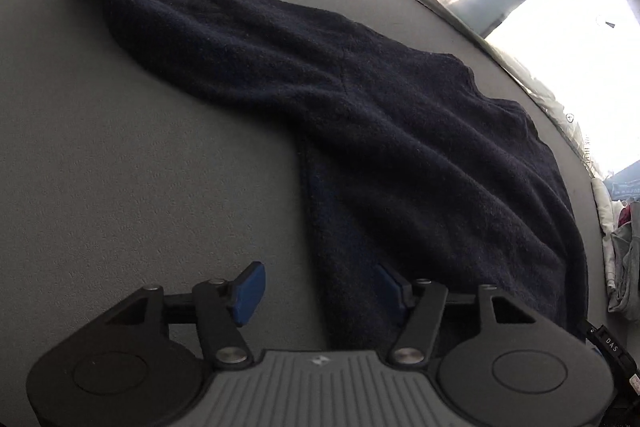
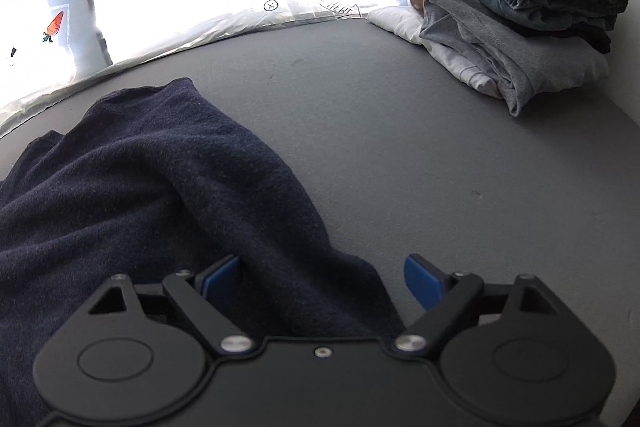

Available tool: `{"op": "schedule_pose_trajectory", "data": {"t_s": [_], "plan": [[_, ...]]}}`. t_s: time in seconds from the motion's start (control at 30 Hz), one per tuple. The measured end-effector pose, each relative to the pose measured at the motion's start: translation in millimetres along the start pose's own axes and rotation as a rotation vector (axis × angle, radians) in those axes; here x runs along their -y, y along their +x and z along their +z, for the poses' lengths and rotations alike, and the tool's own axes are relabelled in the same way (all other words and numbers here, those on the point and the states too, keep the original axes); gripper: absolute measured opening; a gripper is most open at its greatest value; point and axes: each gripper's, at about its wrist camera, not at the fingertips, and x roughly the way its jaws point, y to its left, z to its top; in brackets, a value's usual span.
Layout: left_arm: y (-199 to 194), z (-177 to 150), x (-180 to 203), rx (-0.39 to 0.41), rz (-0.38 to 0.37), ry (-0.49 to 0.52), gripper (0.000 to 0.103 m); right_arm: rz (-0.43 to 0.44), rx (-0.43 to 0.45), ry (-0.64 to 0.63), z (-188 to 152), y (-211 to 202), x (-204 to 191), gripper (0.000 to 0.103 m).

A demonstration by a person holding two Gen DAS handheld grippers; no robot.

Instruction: Fold clothes

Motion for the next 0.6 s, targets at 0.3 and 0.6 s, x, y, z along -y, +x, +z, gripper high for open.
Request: {"op": "schedule_pose_trajectory", "data": {"t_s": [0.3,0.6], "plan": [[-1,-49,29,-0.041,-0.019,0.041,0.074,0.096,-0.050,-0.029,-30,-16,21,0.063],[-24,-61,42,0.018,0.008,0.058,0.005,0.180,-0.018,0.004,-26,-41,40,0.007]]}}
